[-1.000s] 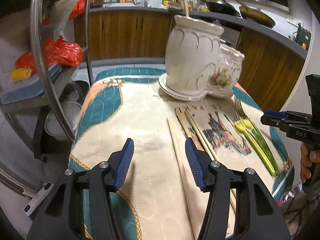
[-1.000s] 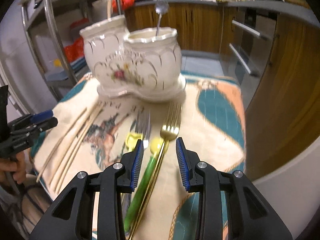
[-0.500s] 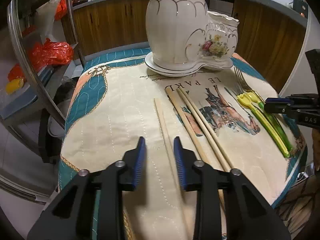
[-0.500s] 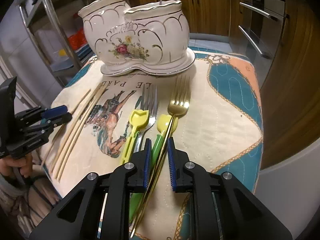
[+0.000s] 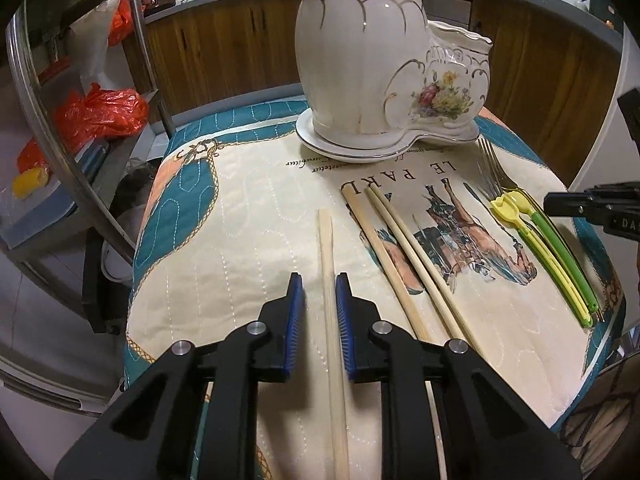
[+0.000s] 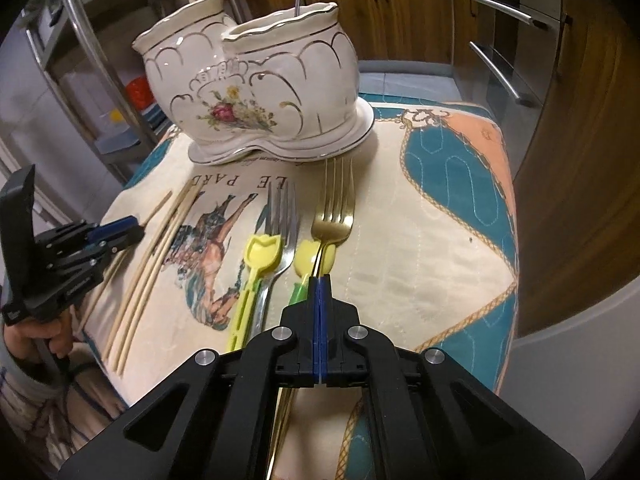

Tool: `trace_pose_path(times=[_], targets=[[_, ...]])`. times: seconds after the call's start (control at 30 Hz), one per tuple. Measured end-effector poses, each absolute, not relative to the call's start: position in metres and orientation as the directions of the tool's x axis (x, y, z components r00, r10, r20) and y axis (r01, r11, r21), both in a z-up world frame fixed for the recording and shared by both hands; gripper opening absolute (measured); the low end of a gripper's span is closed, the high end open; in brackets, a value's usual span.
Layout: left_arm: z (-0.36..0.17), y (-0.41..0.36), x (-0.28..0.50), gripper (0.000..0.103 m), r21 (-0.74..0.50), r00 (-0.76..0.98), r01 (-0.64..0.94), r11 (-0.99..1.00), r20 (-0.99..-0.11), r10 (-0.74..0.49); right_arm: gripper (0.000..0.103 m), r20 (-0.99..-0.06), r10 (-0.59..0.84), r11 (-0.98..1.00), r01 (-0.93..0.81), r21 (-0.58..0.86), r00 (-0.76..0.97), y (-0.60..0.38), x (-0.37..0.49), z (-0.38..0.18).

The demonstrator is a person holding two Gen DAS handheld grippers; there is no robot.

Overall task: Organize utensils
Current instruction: 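Return both tools to the table and grasp the gold fork with the right gripper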

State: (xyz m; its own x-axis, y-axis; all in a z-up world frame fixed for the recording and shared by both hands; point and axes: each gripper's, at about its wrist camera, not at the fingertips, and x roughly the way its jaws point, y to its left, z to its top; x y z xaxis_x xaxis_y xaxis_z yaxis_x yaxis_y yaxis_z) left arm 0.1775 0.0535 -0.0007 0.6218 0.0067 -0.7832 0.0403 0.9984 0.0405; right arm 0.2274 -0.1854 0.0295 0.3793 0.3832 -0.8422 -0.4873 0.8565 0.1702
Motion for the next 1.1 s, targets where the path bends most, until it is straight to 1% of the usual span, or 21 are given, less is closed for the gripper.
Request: trace_pose_path(times=[0.07,0.13,0.4,0.47,0.53,0.67,0.8,0.93,1.0,1.1], targets=[[-0.001,0.053,0.178,0.017,0.044,0.619,0.042,0.998,-0.785,0.008,0.001,-0.852,0.372,0.859,-0.486,0.165,0.368,-0.185,0.232,0.028],[-0.001,0.053,0.179,0.017,0.045,0.617,0.046,0.998,-0.787,0.007,0.001,-0.874,0.367,0.855,-0.486,0.182,0.319,-0.184,0.239,0.020],[-0.001,0.056,0.183,0.017,0.018,0.615,0.041,0.999,-0.788,-0.011,0.001,-0.847,0.420,0.851,-0.465,0.242,0.327,-0.191,0.243,0.020],[0.000,0.059,0.184,0.009,-0.008,0.614,0.033,0.999,-0.789,-0.026,0.001,-0.835,0.432,0.851,-0.462,0.252,0.340,-0.196,0.245,0.026],[0.000,0.060,0.186,0.007,-0.024,0.611,0.029,0.999,-0.790,-0.037,0.001,-0.833,0.429,0.852,-0.463,0.245,0.349,-0.198,0.243,0.032],[-0.001,0.061,0.188,0.007,-0.028,0.607,0.028,0.999,-0.794,-0.039,0.001,-0.847,0.404,0.857,-0.466,0.219,0.345,-0.202,0.247,0.036],[-0.001,0.061,0.190,0.007,-0.028,0.596,0.029,0.999,-0.802,-0.040,0.001,-0.848,0.435,0.843,-0.466,0.267,0.301,-0.203,0.250,0.034],[0.001,0.062,0.190,0.007,-0.017,0.586,0.041,0.999,-0.810,-0.037,0.008,-0.843,0.462,0.833,-0.462,0.305,0.276,-0.201,0.251,0.033],[0.001,0.063,0.189,0.007,-0.018,0.585,0.042,0.999,-0.810,-0.039,0.009,-0.846,0.468,0.826,-0.468,0.315,0.256,-0.195,0.250,0.030],[0.000,0.064,0.189,0.007,-0.019,0.585,0.041,0.999,-0.810,-0.040,0.014,-0.851,0.468,0.824,-0.465,0.324,0.238,-0.191,0.251,0.026]])
